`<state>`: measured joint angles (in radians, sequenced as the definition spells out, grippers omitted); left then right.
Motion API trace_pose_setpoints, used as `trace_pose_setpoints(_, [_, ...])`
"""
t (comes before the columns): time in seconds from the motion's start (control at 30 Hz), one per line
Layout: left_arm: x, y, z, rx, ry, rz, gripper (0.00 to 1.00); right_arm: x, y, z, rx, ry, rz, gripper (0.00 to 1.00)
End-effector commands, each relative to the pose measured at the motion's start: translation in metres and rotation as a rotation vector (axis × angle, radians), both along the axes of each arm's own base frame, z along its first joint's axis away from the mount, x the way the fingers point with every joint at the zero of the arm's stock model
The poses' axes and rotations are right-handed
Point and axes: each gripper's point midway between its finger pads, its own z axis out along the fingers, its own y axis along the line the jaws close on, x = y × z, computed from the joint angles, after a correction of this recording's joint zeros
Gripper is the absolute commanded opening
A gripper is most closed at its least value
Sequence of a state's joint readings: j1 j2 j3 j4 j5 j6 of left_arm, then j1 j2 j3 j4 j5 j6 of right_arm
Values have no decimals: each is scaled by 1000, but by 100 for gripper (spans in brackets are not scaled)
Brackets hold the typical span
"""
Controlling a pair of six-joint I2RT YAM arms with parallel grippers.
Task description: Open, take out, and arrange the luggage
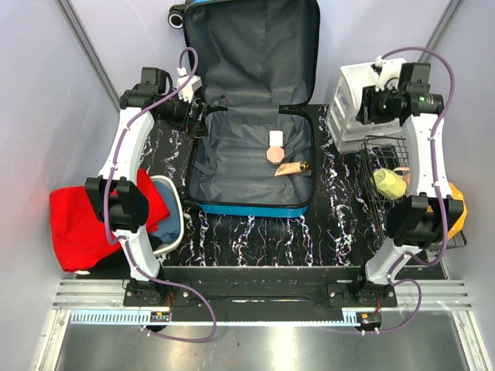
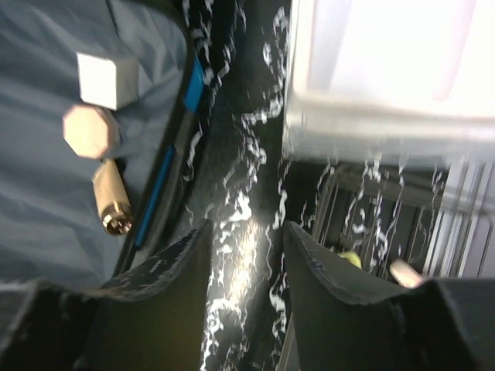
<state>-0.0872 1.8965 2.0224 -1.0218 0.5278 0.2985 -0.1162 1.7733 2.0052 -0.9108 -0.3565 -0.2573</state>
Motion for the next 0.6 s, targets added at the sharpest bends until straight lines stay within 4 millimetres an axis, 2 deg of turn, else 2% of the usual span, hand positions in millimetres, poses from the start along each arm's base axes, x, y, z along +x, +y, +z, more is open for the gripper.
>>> trace_pose_setpoints(0.0, [9,-10,19,-43,-70,-36,99,-12,-24,-47,-99,97,-92,48])
trace_pose_setpoints(0.03, [9,-11,18,-45,-71,-37,99,-12,-26,-63,-106,118,-96,48])
trace_pose_setpoints(0.07, [10,-10,17,-43,-71,-34,99,-1,-29,-67,-115,87,-101,48])
trace_pose_setpoints(0.13, [11,-10,15,-41,-71,-31,99,9,-33,-86,-127,85,-114,48])
trace_pose_setpoints(0.17, [10,-10,15,-40,-69,-31,99,26,-37,-88,-132,36,-127,47])
trace_pose_setpoints(0.23, [12,-8,17,-38,-72,-21,99,40,-38,-97,-123,7,-142,47])
trace_pose_setpoints(0.27, [12,-8,17,-36,-76,-19,99,56,-39,-95,-117,-49,-144,48])
trace_pose_setpoints(0.33, [12,-7,18,-31,-76,-11,99,71,-35,-95,-95,-100,-127,47])
trace_pose_setpoints(0.37, [11,-6,19,-30,-79,-10,99,84,-34,-93,-89,-151,-122,47])
trace_pose_setpoints(0.47, [10,-4,19,-22,-81,-1,99,107,-32,-88,-69,-231,-107,47])
trace_pose_setpoints(0.57, [9,-3,16,-17,-83,3,99,119,-25,-82,-45,-270,-76,48])
